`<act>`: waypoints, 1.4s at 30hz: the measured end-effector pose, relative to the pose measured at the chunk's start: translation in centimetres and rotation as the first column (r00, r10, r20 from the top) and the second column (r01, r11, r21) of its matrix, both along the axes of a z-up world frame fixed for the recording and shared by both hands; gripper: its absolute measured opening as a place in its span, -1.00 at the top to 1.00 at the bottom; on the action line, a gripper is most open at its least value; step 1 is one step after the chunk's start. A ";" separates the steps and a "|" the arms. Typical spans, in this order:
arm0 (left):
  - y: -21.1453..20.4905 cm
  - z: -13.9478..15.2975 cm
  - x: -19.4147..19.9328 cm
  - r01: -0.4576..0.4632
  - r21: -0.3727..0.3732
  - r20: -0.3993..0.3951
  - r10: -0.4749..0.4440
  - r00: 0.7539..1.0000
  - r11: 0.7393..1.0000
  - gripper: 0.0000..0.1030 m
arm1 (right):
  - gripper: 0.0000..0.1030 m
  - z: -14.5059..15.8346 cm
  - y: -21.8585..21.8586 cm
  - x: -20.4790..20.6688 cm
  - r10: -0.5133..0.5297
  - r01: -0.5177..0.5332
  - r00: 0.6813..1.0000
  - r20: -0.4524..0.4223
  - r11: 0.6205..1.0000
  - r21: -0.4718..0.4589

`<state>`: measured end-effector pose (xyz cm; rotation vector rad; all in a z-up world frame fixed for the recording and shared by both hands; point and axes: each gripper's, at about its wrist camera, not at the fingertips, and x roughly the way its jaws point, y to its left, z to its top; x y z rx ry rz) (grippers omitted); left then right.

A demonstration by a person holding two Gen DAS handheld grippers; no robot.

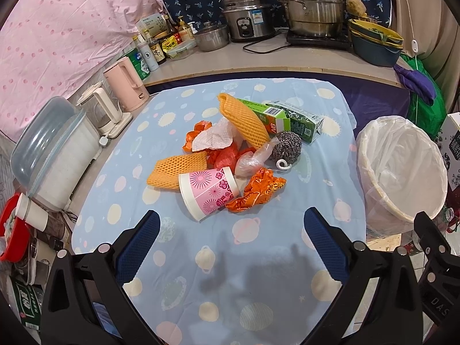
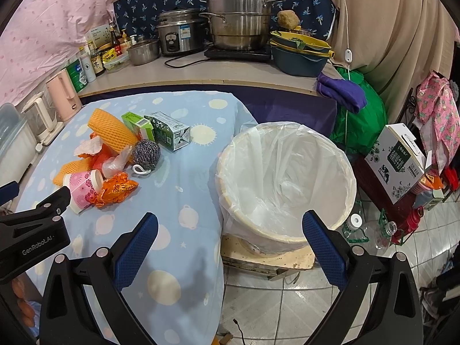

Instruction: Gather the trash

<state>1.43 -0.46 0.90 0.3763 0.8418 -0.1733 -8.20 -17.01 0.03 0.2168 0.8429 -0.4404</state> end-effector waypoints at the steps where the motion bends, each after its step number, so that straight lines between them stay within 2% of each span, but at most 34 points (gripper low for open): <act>1: -0.1 0.1 0.0 0.000 -0.001 0.001 0.000 1.000 1.000 -0.86 | -0.87 0.0 0.0 0.0 0.000 0.000 1.000 0.000 1.000 0.000; 42: 0.1 0.6 -0.4 -0.001 -0.016 -0.001 0.001 1.000 1.000 -0.86 | -0.87 0.2 0.3 0.1 0.001 -0.001 1.000 0.005 1.000 -0.003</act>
